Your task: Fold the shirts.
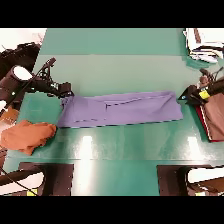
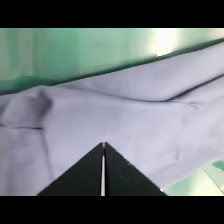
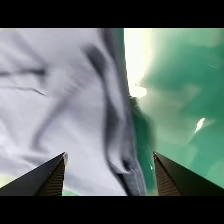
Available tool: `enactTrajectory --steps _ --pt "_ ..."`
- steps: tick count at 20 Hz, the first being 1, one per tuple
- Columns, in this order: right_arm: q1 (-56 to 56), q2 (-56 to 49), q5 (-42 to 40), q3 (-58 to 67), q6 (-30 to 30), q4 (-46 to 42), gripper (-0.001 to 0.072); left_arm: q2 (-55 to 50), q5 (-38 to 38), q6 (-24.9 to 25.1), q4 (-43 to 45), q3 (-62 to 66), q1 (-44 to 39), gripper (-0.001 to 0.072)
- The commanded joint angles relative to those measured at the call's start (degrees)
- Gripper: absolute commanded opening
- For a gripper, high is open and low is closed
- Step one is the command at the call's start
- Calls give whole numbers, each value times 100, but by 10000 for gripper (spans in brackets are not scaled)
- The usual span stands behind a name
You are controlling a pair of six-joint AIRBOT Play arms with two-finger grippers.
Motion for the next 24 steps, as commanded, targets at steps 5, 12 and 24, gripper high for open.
enactTrajectory --steps 5,12,24 --pt "-61 -341 -450 -1102 -896 1368 468 -107 1099 -101 -267 11 -1266 22" --pt "374 144 -197 -254 -1005 1777 15 -1329 1394 -315 -509 927 -2334 21" --pt "2098 1491 -76 1399 -313 2485 16 -2944 1296 -509 -713 2146 -3195 21"
